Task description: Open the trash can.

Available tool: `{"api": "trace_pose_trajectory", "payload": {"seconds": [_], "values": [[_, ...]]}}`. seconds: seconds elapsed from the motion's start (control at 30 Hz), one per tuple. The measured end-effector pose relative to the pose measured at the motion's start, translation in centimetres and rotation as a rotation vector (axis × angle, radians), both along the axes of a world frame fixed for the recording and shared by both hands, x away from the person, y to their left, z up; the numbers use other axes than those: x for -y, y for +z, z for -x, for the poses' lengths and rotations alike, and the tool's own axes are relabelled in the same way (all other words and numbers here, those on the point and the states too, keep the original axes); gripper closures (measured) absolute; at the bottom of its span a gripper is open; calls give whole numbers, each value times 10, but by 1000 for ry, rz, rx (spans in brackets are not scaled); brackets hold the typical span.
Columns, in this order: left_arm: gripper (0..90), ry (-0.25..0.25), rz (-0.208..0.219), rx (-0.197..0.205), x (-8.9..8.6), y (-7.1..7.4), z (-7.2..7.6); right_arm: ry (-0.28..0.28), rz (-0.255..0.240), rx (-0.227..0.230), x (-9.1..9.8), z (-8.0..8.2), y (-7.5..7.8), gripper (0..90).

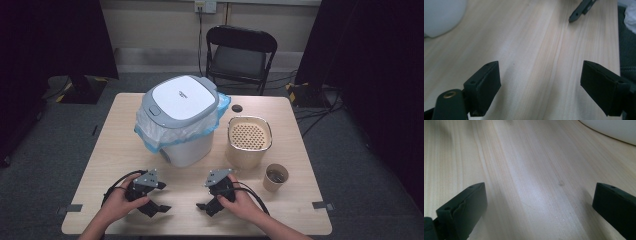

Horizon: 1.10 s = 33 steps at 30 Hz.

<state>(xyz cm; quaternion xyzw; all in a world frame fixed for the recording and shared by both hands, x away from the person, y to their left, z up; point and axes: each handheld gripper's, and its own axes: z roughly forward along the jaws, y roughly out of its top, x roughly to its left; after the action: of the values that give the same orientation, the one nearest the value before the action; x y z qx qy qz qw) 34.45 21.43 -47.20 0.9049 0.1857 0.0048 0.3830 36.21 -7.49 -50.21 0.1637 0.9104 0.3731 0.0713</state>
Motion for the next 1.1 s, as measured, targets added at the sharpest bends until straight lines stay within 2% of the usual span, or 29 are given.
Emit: {"api": "trace_pose_trajectory", "payload": {"seconds": [0.1, 0.2, 0.23, 0.37, 0.47, 0.6, 0.7, 0.9, 1.03, 1.07, 1.1], "values": [[159, 24, 27, -7, -4, 9, 1, 0, 0, 0, 0, 0, 0, 0], [159, 40, 24, -11, -9, 19, 0, 0, 0, 0, 0, 0, 0, 0], [159, 48, 39, -14, -10, 22, 1, 0, 0, 0, 0, 0, 0, 0], [159, 63, 34, -15, -15, 36, -1, 0, 1, 0, 0, 0, 0, 0], [159, 75, 50, -17, -17, 48, -2, -1, 0, 0, 0, 0, 0, 0], [159, 80, 33, -9, -18, 63, -4, -1, 0, 0, 0, 0, 0, 0], [159, 88, 50, -9, -20, 74, -6, -1, -1, 1, 0, 0, 0, 0], [159, 110, 56, -5, -28, 92, -11, 0, 1, 0, 0, 0, 0, 0], [160, 123, 41, -4, -36, 109, -15, 0, -1, 0, 0, 0, 0, 0], [160, 123, 41, -4, -36, 109, -15, 0, -1, 0, 0, 0, 0, 0], [160, 133, 37, 8, -38, 116, -16, -2, 0, 2, 0, 0, 0, 0]]}}
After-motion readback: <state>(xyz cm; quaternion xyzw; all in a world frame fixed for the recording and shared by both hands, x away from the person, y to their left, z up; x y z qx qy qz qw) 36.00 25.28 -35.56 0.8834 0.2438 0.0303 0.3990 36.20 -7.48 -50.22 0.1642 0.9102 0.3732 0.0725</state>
